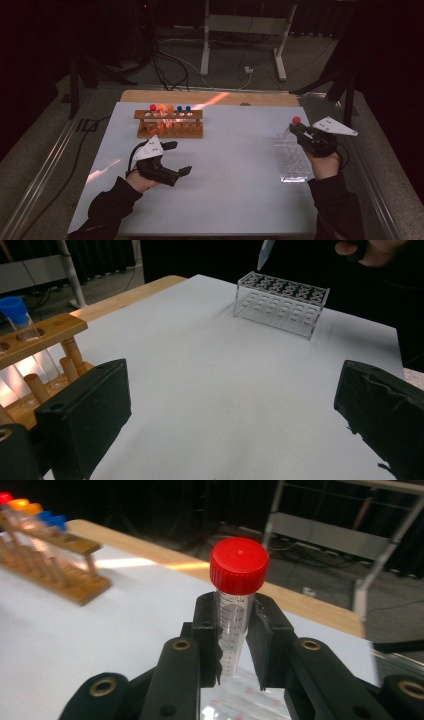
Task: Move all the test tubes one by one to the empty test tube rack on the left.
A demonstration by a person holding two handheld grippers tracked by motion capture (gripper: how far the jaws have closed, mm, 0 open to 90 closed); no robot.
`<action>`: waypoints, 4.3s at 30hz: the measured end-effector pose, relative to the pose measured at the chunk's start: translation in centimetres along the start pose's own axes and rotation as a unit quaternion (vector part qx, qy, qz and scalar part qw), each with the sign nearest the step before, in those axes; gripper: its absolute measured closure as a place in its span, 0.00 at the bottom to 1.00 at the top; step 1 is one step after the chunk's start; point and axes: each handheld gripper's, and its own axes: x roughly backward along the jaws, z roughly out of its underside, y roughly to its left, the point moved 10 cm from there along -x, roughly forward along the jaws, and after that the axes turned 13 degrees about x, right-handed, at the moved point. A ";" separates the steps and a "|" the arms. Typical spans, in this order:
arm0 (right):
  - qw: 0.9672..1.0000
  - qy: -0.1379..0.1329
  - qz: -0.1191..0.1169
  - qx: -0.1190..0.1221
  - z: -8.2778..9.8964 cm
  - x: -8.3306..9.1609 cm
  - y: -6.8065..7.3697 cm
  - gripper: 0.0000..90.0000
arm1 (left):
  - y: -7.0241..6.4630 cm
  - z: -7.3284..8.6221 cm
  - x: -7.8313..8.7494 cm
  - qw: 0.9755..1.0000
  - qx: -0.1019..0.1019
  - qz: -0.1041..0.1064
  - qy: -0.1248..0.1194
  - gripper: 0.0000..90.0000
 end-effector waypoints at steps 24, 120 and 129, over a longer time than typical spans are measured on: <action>0.986 0.009 -0.158 0.055 -0.8 -1.9 12.2 0.83 | -2.4 -0.9 -0.3 0.999 -0.001 0.032 0.004 0.03; 0.974 -0.071 -0.213 0.034 -3.3 -0.7 18.1 0.00 | 5.0 -7.2 3.3 0.994 -0.002 -0.102 -0.042 0.79; 0.973 -0.071 -0.215 0.033 -3.3 -0.8 18.1 0.00 | 8.9 -8.3 6.0 0.985 0.009 -0.161 -0.059 0.80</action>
